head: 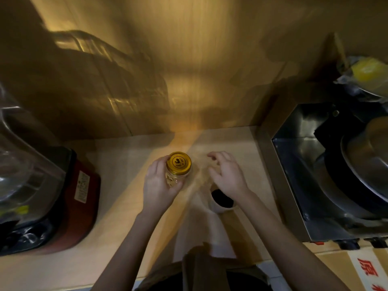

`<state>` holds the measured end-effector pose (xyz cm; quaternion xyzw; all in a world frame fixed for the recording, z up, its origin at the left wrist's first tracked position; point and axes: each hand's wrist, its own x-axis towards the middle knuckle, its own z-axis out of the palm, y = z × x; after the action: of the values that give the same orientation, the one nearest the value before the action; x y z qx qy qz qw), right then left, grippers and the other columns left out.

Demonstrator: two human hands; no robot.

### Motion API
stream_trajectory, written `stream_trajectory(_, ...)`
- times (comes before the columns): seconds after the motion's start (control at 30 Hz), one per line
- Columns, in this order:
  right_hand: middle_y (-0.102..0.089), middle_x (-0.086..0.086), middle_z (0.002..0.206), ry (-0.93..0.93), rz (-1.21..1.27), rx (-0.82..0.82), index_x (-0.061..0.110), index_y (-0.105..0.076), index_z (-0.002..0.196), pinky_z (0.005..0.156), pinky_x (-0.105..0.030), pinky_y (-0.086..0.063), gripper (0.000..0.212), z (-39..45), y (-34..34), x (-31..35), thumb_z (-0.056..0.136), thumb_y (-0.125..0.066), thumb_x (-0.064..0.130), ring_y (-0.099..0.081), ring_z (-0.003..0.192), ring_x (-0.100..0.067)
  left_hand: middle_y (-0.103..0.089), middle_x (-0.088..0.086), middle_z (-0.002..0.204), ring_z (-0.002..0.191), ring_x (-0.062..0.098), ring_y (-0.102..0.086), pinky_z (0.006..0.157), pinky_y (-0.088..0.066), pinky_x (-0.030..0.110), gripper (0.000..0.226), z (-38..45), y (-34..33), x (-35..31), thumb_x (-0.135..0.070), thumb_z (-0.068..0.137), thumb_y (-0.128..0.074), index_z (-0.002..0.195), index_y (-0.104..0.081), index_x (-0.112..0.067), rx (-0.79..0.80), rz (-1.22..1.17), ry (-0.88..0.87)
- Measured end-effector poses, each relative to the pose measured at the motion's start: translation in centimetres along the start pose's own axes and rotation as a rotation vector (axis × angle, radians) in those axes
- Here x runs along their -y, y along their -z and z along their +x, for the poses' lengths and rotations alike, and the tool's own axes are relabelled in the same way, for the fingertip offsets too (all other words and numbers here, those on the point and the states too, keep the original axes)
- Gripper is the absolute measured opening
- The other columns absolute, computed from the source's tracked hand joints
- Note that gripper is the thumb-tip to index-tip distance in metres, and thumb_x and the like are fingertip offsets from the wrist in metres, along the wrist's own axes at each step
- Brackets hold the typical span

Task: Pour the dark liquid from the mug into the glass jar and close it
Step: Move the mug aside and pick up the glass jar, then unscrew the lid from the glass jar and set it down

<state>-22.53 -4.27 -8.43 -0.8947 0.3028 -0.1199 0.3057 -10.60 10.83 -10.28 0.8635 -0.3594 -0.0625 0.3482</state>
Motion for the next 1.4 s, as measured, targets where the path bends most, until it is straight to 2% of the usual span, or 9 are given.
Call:
stream_trajectory(0.13, -0.037, -0.006, 0.145, 0.076, -0.073, 0.212, 0.018, -0.027, 0.145, 0.106, -0.038, -0.034, 0.074, 2.6, -2.5, 2.4, 0.085, -0.065, 0.037, -0.032, 0.132, -0.024, -0.03, 0.013, 0.152, 0.139, 0.029, -0.03, 0.111, -0.029, 0.041, 0.12, 0.6, -2.2, 2.4, -0.058, 0.053, -0.072, 0.146, -0.015, -0.008, 0.176, -0.016, 0.106)
stream_trajectory(0.3, -0.029, -0.008, 0.15, 0.097, -0.226, 0.34, 0.022, -0.009, 0.15, 0.11, -0.043, -0.032, 0.089, 4.3, -5.2, 3.6, 0.084, -0.061, 0.051, -0.027, 0.135, -0.027, -0.025, 0.013, 0.155, 0.142, 0.026, -0.026, 0.115, -0.027, 0.037, 0.119, 1.2, -4.0, 3.3, -0.043, 0.058, -0.08, 0.147, -0.011, -0.006, 0.268, -0.148, 0.18)
stream_trajectory(0.4, -0.035, -0.01, 0.144, 0.108, -0.305, 0.354, 0.025, -0.012, 0.149, 0.106, -0.042, -0.036, 0.079, 4.8, -5.9, 3.6, 0.088, -0.055, 0.05, -0.03, 0.132, -0.027, -0.052, 0.006, 0.131, 0.119, 0.02, -0.05, 0.099, -0.044, 0.038, 0.094, 1.5, -4.4, 3.5, -0.04, 0.057, -0.079, 0.136, -0.037, -0.011, 0.203, -0.299, 0.209)
stream_trajectory(0.53, -0.044, -0.007, 0.137, 0.109, -0.254, 0.351, 0.024, -0.028, 0.144, 0.102, -0.04, -0.04, 0.076, 5.8, -4.8, 3.3, 0.081, -0.064, 0.049, -0.035, 0.127, -0.025, -0.05, 0.007, 0.135, 0.122, 0.022, -0.049, 0.092, -0.038, 0.024, 0.083, 1.4, -4.7, 3.7, -0.031, 0.066, -0.078, 0.136, -0.037, -0.012, 0.15, -0.306, 0.247)
stream_trajectory(0.77, -0.056, -0.005, 0.111, -0.37, 0.39, 0.112, 0.011, -0.042, 0.124, 0.084, -0.033, -0.048, 0.072, 9.1, -3.3, -1.3, 0.067, -0.084, 0.019, -0.058, 0.101, -0.024, -0.047, 0.008, 0.142, 0.128, 0.022, -0.046, 0.096, -0.034, 0.021, 0.088, 1.4, -5.1, 4.7, -0.035, 0.065, -0.078, 0.137, -0.034, -0.012, 0.168, -0.315, 0.307)
stream_trajectory(0.9, -0.049, -0.003, 0.112, -0.331, 0.274, 0.291, 0.007, -0.033, 0.135, 0.082, -0.025, -0.039, 0.09, 10.0, -4.6, -4.3, 0.061, -0.086, 0.009, -0.05, 0.105, -0.019, -0.046, 0.006, 0.143, 0.13, 0.019, -0.044, 0.099, -0.031, 0.018, 0.089, 1.3, -5.0, 4.8, -0.032, 0.065, -0.079, 0.138, -0.032, -0.013, 0.188, -0.312, 0.309)
stream_trajectory(1.07, -0.04, -0.012, 0.14, -0.234, 0.174, 0.416, 0.006, -0.034, 0.139, 0.093, -0.022, -0.033, 0.09, 10.8, -6.2, -6.6, 0.064, -0.084, 0.007, -0.04, 0.128, -0.024, -0.048, 0.004, 0.141, 0.128, 0.016, -0.044, 0.098, -0.032, 0.015, 0.088, 1.2, -5.0, 4.7, -0.031, 0.064, -0.08, 0.138, -0.034, -0.015, 0.179, -0.318, 0.316)
stream_trajectory(1.23, -0.038, -0.012, 0.146, -0.151, 0.033, 0.513, 0.008, -0.029, 0.144, 0.108, -0.031, -0.034, 0.096, 11.7, -7.2, -7.8, 0.063, -0.082, 0.008, -0.035, 0.134, -0.026, -0.047, 0.004, 0.142, 0.129, 0.016, -0.044, 0.104, -0.042, 0.038, 0.092, 1.0, -5.3, 4.4, -0.042, 0.061, -0.077, 0.139, -0.034, -0.015, 0.158, -0.333, 0.345)
stream_trajectory(1.4, -0.047, -0.007, 0.136, 0.033, -0.288, 0.504, 0.012, -0.041, 0.137, 0.102, -0.028, -0.033, 0.083, 11.6, -7.6, -7.8, 0.063, -0.08, 0.019, -0.037, 0.125, -0.025, -0.048, 0.003, 0.142, 0.13, 0.014, -0.044, 0.102, -0.044, 0.043, 0.094, 0.9, -5.3, 4.3, -0.046, 0.06, -0.076, 0.139, -0.034, -0.016, 0.153, -0.343, 0.373)
